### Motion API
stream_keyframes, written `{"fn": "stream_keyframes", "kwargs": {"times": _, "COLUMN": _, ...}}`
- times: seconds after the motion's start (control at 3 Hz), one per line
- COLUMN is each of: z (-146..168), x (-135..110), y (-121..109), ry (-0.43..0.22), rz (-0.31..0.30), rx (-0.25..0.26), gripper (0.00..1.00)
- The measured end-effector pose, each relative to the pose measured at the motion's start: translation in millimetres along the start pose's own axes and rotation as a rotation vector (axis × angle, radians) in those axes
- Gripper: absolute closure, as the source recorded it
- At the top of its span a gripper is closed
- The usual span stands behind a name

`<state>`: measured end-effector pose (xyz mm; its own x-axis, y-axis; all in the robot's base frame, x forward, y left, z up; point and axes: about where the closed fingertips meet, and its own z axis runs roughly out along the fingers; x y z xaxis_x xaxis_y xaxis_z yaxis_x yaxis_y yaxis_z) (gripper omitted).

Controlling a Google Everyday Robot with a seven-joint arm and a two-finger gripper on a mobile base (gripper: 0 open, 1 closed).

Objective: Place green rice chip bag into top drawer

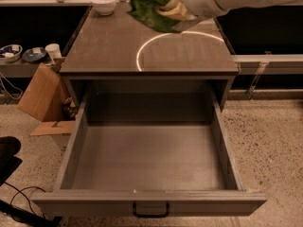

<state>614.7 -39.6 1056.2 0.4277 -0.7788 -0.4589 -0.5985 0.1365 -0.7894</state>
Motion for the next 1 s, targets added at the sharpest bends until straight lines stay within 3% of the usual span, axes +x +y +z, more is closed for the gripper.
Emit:
{"fn": "stream_keyframes", "kwargs": {"times": 0.33, "z": -57.0, "x": -33.6, "y": 48.4, "ry": 0.002, "rz": -0.030, "rx": -0.047, "gripper": 1.00}}
{"fn": "stream_keyframes", "kwargs": {"times": 0.67, "z": -76.4, "x": -19.6, "y": 117.3, "ry": -0.040, "rz": 0.046, "rx": -0.144, "gripper": 1.00}}
{"fn": "stream_keyframes", "kwargs": {"times": 1.0, "z": -56.7, "x": 30.6, "y": 198.7, "ry": -0.180, "rz": 0.286, "rx": -0.210, "gripper": 1.00}}
